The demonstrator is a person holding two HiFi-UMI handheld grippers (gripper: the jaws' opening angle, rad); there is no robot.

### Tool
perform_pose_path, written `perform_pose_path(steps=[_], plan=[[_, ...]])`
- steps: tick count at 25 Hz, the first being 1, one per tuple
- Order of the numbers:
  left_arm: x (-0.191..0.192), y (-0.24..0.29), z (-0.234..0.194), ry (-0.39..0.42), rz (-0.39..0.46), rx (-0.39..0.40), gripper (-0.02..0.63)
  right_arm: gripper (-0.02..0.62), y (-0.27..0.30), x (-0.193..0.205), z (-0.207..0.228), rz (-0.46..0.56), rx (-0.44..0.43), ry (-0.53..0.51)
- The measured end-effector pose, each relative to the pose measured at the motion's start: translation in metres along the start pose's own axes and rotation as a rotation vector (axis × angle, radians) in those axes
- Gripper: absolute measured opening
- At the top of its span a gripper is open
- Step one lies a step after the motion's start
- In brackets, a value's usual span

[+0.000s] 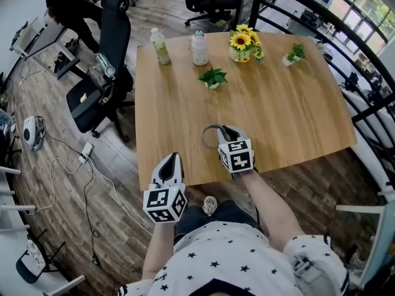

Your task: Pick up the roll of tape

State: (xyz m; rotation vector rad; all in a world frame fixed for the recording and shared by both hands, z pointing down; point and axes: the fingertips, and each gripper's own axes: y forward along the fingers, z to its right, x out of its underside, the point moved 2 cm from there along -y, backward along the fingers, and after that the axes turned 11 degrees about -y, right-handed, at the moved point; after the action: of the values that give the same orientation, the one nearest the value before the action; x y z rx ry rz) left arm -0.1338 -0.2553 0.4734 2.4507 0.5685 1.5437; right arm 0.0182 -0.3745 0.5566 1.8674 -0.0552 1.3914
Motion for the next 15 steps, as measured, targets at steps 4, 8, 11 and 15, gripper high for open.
perform_pose_path(steps=[4, 8, 11, 15], plan=[[-0.001, -0.006, 0.002, 0.007, 0.013, 0.005, 0.003, 0.060, -0.019, -0.009, -0.003, 0.040, 0.005, -0.003], [-0.002, -0.010, 0.006, 0.014, 0.023, 0.013, 0.003, 0.060, -0.037, -0.016, -0.006, 0.076, 0.013, -0.003], [-0.002, -0.015, 0.011, 0.017, 0.032, 0.024, 0.003, 0.060, -0.052, -0.021, -0.008, 0.101, 0.016, -0.001], [-0.002, -0.021, 0.015, 0.028, 0.038, 0.031, 0.003, 0.060, -0.070, -0.029, -0.012, 0.137, 0.021, -0.003]])
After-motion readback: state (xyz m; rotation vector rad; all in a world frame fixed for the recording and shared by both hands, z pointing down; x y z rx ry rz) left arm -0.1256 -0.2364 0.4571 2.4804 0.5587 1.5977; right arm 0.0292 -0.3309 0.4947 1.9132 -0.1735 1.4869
